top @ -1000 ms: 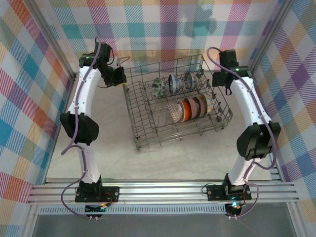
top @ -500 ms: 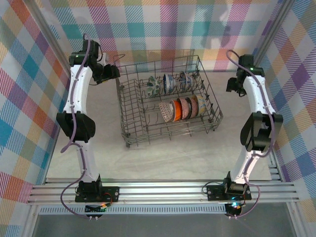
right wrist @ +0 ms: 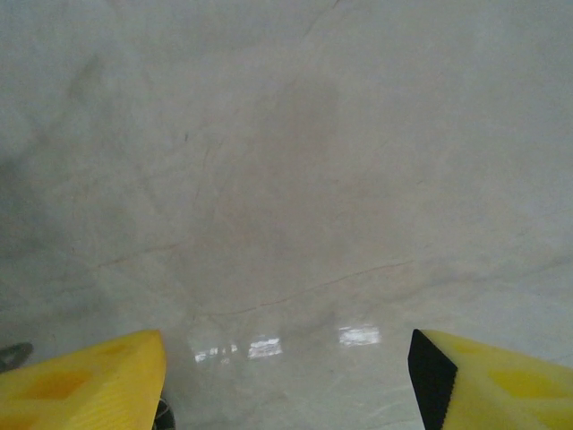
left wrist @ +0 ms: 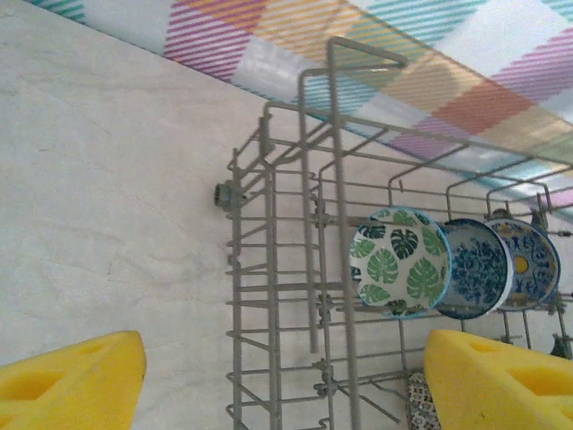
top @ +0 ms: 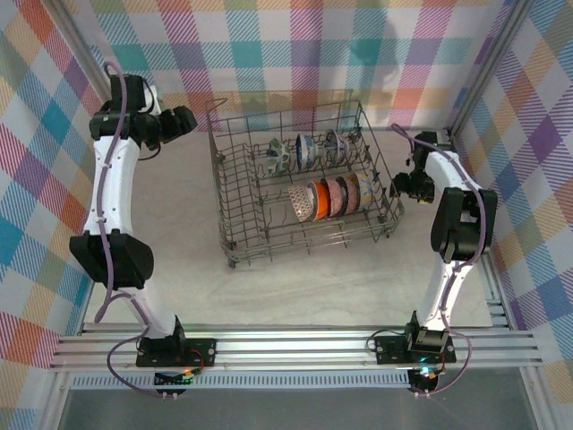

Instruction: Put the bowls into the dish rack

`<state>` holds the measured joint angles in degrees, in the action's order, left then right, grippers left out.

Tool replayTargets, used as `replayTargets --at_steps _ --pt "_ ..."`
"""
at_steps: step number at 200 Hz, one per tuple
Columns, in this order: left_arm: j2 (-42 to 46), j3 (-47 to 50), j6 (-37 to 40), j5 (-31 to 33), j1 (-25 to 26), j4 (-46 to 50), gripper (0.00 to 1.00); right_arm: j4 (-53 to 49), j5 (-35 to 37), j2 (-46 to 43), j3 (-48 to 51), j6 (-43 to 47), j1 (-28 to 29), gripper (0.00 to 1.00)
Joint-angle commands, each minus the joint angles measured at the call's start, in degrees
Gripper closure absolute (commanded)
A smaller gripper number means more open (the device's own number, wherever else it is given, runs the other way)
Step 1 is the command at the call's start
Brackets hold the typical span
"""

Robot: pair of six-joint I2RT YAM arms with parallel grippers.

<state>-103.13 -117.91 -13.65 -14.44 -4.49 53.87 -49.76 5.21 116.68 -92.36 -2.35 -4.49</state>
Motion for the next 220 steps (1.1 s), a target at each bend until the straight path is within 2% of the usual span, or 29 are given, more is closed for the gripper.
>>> replayTargets --at_steps 1,41,83,133,161,172,181,194,204,210,217,220 --pt "1.5 4.71 -1.87 -0.07 -1.32 -3.81 0.18 2.57 -5.65 -2.87 4.17 1.97 1.14 0.28" --pt "3.42 11.04 -5.18 -2.19 -4.0 -6.53 0.18 2.63 -7.41 -5.72 9.08 2.88 4.23 0.28" --pt "2.87 13.22 -4.86 0.23 -6.11 -4.98 0.18 1.95 -10.22 -10.37 13.58 -0.65 7.22 0.28" --pt "0.75 16.81 -4.11 4.69 -11.14 -6.78 0.18 -3.18 -12.75 -13.05 16.27 -3.63 11.93 0.27" --pt "-0.47 19.32 -2.03 3.95 -11.33 -8.72 0.18 -3.11 -8.73 -14.61 17.0 -3.64 11.82 0.27" --pt "-0.58 20.83 -1.45 4.15 -11.35 -10.09 0.18 -3.01 -9.49 -15.17 15.86 -3.11 11.03 0.26" --pt "-0.54 21.85 -0.92 4.92 -11.37 -10.84 0.18 -3.11 -8.92 -15.25 14.61 -2.64 10.29 0.25" --pt "0.44 24.53 -0.1 6.72 -11.35 -13.22 0.18 -2.25 -4.64 -15.19 13.21 -2.45 8.79 0.17" --pt "1.74 28.3 0.65 8.36 -11.35 -16.77 0.18 0.58 -1.64 -15.8 13.35 -2.95 7.35 0.09" --pt "2.68 30.89 0.76 10.07 -11.35 -18.67 0.17 3.17 -1.16 -16.54 14.05 -3.6 6.0 0.0" --pt "3.82 34.05 0.54 13.26 -11.38 -20.08 0.14 5.97 -1.37 -17.48 15.15 -4.89 4.48 0.01" --pt "4.24 34.8 0.05 15.06 -11.33 -20.58 0.07 6.95 -1.64 -17.7 15.46 -5.26 4.14 0.01"
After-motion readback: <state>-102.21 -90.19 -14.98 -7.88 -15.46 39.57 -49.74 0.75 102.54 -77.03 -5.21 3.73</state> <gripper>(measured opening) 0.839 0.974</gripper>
